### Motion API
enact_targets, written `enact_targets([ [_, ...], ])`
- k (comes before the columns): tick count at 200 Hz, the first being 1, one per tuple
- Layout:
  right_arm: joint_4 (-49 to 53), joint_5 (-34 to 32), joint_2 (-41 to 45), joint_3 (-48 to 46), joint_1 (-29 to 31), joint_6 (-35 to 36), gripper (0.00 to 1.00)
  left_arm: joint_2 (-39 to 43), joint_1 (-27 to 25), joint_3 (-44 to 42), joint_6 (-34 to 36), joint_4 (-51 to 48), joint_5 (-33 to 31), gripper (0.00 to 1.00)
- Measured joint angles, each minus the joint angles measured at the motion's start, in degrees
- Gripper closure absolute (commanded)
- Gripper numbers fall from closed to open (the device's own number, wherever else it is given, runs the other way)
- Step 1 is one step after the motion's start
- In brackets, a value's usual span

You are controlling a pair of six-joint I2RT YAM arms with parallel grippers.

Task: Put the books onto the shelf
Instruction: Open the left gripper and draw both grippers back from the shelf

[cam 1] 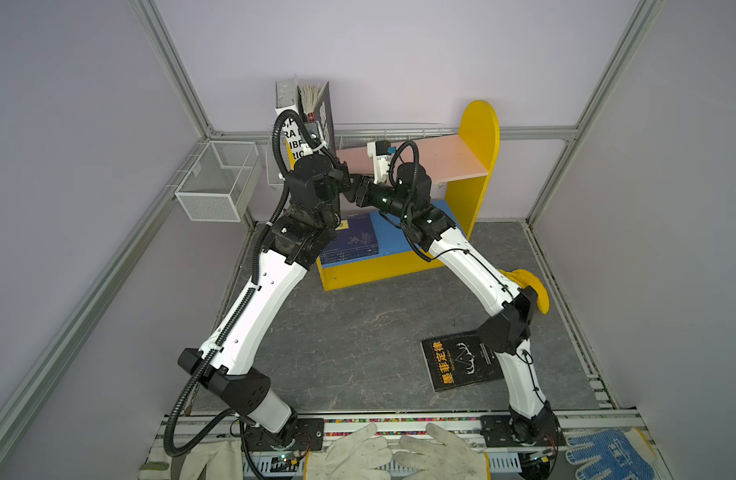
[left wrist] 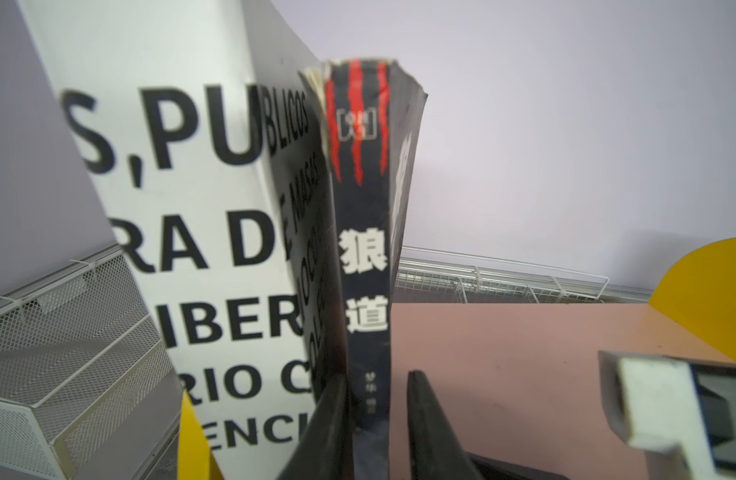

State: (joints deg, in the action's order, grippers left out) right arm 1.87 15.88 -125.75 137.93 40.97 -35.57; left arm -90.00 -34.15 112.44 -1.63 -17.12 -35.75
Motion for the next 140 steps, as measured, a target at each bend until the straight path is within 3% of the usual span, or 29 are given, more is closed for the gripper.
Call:
enact_targets([
  [70, 0.3, 0.0, -0.1, 0.3, 0.0, 0.0, 0.5, 5.5, 0.0, -3.7, -0.7, 1.9, 1.2, 0.38],
  [140, 0.7, 0.2, 0.2, 0.3, -0.3, 0.8, 0.46, 18.0, -0.4, -12.4, -0.7, 4.0, 0.8, 0.25],
])
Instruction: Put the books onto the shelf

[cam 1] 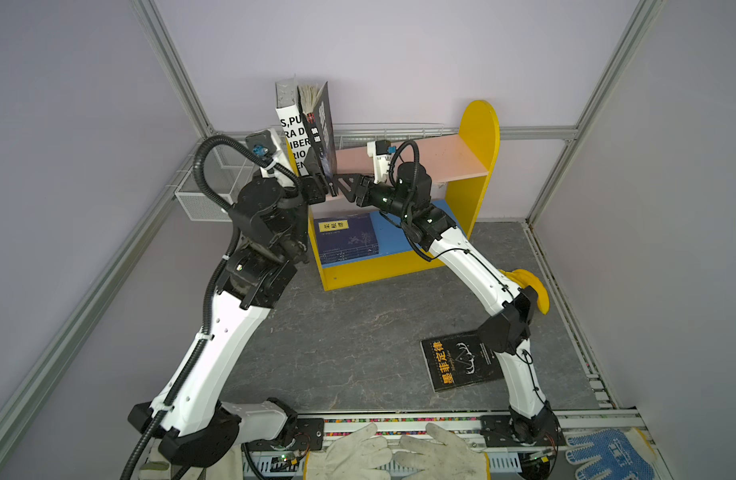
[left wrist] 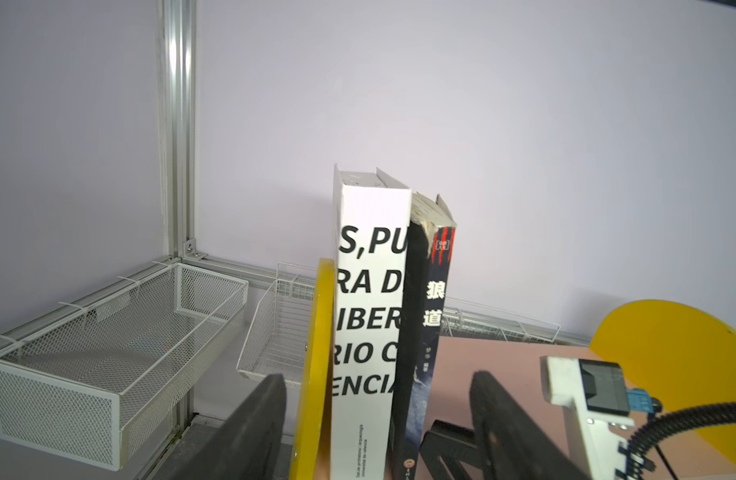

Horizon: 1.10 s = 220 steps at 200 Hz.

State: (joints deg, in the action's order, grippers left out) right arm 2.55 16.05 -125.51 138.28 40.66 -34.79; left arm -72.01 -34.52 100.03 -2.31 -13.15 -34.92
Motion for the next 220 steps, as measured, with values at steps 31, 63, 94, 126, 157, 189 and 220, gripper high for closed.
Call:
enact_targets([
  [31, 1.8, 0.0, 1.5, -0.5, -1.6, 2.2, 0.43, 8.4, 0.0, -6.7, -0.3, -0.5, -0.6, 0.2],
  [63, 3.3, -0.2, 3.1, -1.3, -3.6, 4.4, 0.41, 14.5, 0.0, -11.5, -1.8, -3.0, 0.0, 0.18],
  [94, 4.2, -0.1, 3.6, -1.7, -4.1, 5.2, 0.4, 16.9, 0.0, -13.7, -3.4, -6.2, 2.5, 0.15],
  [126, 6.0, 0.1, 8.3, -8.5, -4.0, 6.9, 0.32, 16.0, 0.0, -14.2, -5.2, -10.7, 11.6, 0.08],
  [157, 7.7, -4.8, 21.4, -25.2, -3.9, 9.3, 0.19, 14.6, 0.0, -19.6, -8.0, -11.9, 24.2, 0.05],
  [189, 10.3, -12.7, 37.2, -43.1, -4.9, 11.8, 0.11, 13.4, -0.1, -31.5, -13.6, -9.8, 35.6, 0.06],
  [220, 15.8, -17.2, 48.0, -56.2, -10.6, 11.3, 0.09, 11.1, -2.8, -40.8, -19.1, -7.3, 41.0, 0.07],
])
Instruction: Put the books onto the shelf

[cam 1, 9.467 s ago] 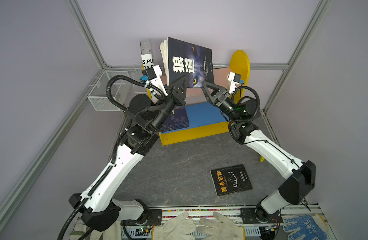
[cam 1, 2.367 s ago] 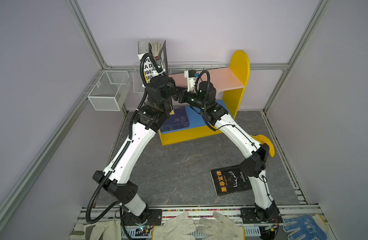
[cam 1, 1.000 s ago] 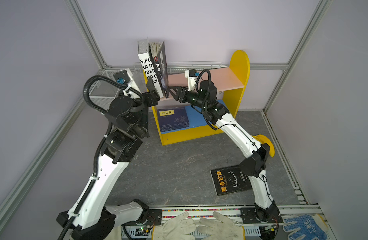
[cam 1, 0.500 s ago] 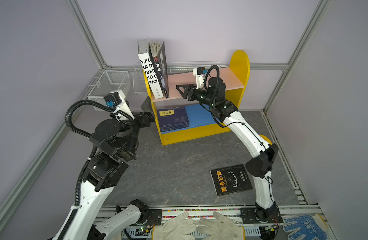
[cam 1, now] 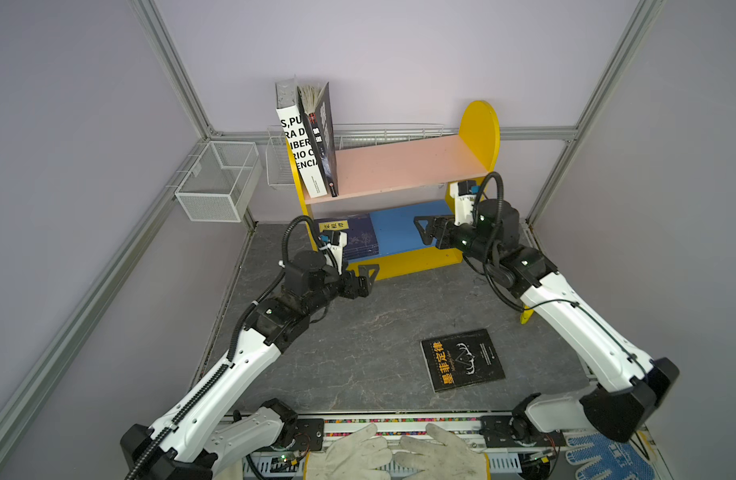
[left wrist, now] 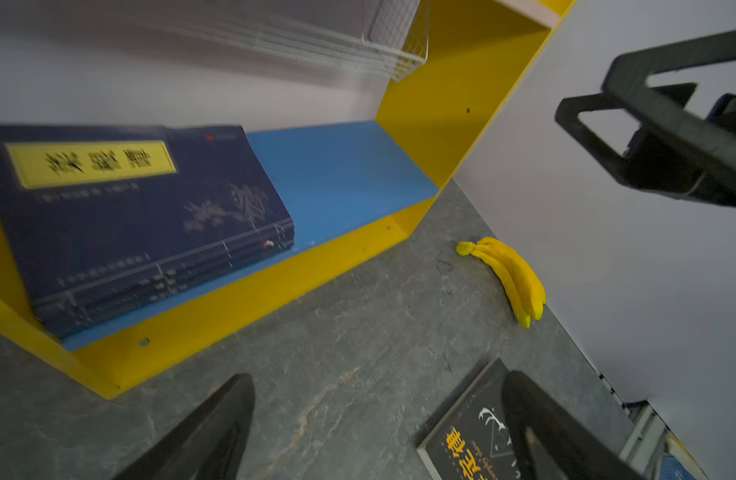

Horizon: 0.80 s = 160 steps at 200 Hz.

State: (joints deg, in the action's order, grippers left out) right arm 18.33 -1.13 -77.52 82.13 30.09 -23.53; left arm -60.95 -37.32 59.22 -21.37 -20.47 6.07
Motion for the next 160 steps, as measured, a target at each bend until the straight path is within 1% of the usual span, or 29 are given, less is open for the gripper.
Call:
enact_targets([
  [19, 4.6, -0.8, 2.9, -7.9, -5.3, -2.3, 0.08, -3.3, -4.4, -2.6, -2.7, 2.2, 1.6, 0.08],
  [36, 8.4, -0.8, 4.5, -17.1, -9.6, -5.8, 0.06, -7.8, -9.4, -4.3, -4.7, 4.9, 2.2, 0.08],
  [51, 11.2, -0.5, 6.3, -25.2, -11.7, -8.7, 0.04, -12.9, -13.9, -5.0, -5.9, 6.5, 1.9, 0.08],
  [71, 14.9, 0.3, 10.3, -34.2, -13.7, -11.5, 0.03, -20.0, -18.1, -4.9, -6.9, 7.6, 2.0, 0.08],
  [87, 16.5, 1.4, 12.1, -37.2, -15.1, -12.3, 0.04, -25.3, -19.5, -4.3, -8.3, 7.7, 3.6, 0.09],
  [111, 16.8, 2.3, 11.8, -39.2, -16.2, -12.5, 0.03, -31.3, -20.2, -3.8, -10.9, 7.8, 5.9, 0.1],
  [147, 16.6, 2.6, 10.4, -42.9, -16.2, -12.5, 0.03, -35.5, -22.2, -3.8, -13.6, 8.1, 9.7, 0.11],
  [160, 16.3, 2.4, 9.4, -43.9, -16.2, -12.7, 0.03, -36.4, -23.2, -3.8, -14.3, 8.5, 11.5, 0.13],
])
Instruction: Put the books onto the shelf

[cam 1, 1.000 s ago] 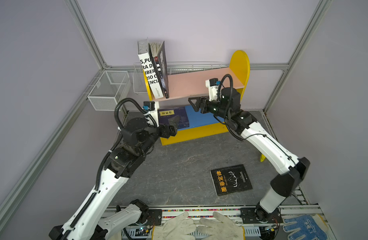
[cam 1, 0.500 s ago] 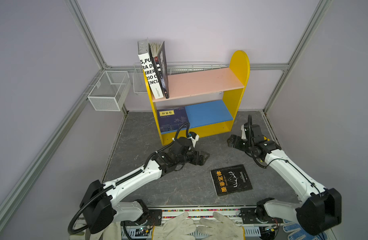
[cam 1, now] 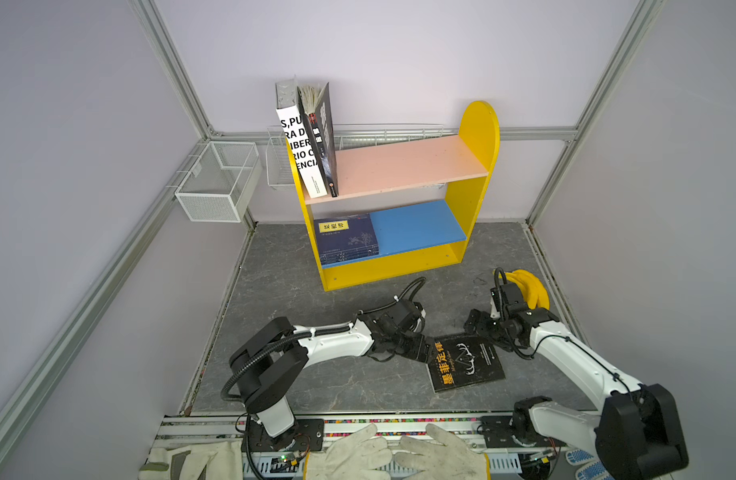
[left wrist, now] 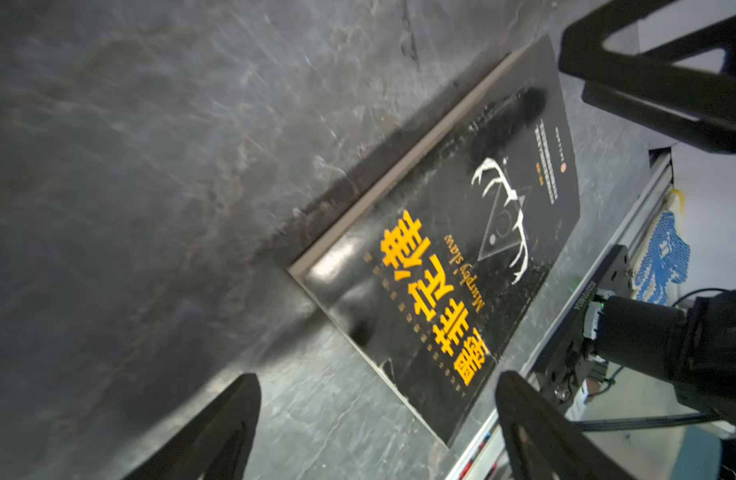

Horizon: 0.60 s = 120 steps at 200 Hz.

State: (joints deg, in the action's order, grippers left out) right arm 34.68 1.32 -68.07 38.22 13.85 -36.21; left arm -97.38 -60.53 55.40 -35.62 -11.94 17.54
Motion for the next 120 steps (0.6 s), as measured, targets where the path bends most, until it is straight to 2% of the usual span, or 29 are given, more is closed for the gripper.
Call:
enact_targets([
  [66, -5.4, 0.2, -2.2, -3.2, -0.4, -0.8, 0.06, -3.8, -1.7, 0.5, -2.7, 1.3, 5.3, 0.15],
  [120, -9.8, 1.6, -0.3, -5.1, -0.2, -2.7, 0.06, -11.0, -1.4, 12.0, -2.0, -1.7, 5.9, 0.17],
])
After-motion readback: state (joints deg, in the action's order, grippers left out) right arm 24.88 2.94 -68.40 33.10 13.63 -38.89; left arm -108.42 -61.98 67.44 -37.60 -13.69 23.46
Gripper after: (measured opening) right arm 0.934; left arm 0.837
